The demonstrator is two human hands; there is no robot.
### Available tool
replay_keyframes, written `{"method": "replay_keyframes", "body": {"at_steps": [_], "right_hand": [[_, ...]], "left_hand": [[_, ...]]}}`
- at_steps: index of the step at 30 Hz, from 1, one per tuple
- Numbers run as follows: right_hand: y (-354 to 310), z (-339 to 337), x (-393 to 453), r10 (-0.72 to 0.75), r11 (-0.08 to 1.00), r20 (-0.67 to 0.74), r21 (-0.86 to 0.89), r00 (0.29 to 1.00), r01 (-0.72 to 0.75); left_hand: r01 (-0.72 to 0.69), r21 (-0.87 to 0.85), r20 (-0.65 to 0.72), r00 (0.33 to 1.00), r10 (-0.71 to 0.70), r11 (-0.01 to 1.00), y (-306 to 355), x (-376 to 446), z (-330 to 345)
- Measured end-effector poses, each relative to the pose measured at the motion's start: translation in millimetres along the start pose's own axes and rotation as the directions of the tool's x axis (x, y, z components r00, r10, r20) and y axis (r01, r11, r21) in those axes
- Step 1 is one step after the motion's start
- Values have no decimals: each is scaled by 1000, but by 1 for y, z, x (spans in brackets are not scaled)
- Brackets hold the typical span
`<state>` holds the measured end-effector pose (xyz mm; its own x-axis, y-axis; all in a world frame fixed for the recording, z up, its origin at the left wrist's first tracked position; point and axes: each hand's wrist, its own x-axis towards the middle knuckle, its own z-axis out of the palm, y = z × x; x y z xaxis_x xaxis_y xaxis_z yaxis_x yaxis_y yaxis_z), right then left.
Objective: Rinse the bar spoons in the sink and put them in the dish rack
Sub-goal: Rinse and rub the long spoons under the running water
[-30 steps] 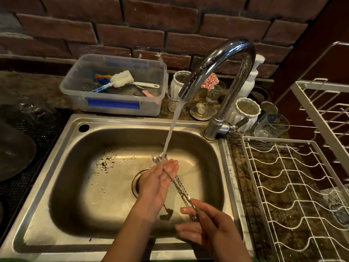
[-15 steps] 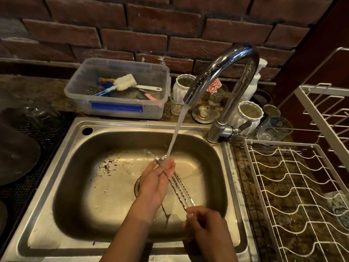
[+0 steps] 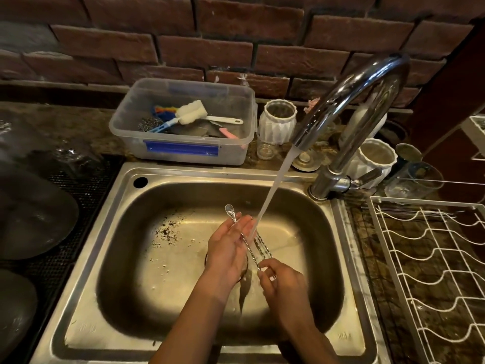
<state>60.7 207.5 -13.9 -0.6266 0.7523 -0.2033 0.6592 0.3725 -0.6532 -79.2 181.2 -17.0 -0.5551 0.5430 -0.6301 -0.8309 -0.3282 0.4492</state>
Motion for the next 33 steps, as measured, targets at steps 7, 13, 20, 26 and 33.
{"method": "replay_keyframes", "body": {"at_steps": [7,13,20,26,33], "right_hand": [[5,17,20,-125,989,-33,-83,992,122],[18,13,37,-108,991,-50,-82,993,104],[46,5,57,100,989,30,-113,994,-96],[55,10,71,190,957,61,-236,980,-171],[52,9,79,299,932,97,-242,949,-269]], "left_hand": [[32,58,-24,999,-31,998,-8,16,-8],[211,196,-57,977,-204,958,-16,22,-21],[298,120,-122,951,-284,947,-20,22,-35],[325,135,-148,941,-306,936,-23,23,-40],[358,181,-175,928,-328,916,-26,24,-45]]}}
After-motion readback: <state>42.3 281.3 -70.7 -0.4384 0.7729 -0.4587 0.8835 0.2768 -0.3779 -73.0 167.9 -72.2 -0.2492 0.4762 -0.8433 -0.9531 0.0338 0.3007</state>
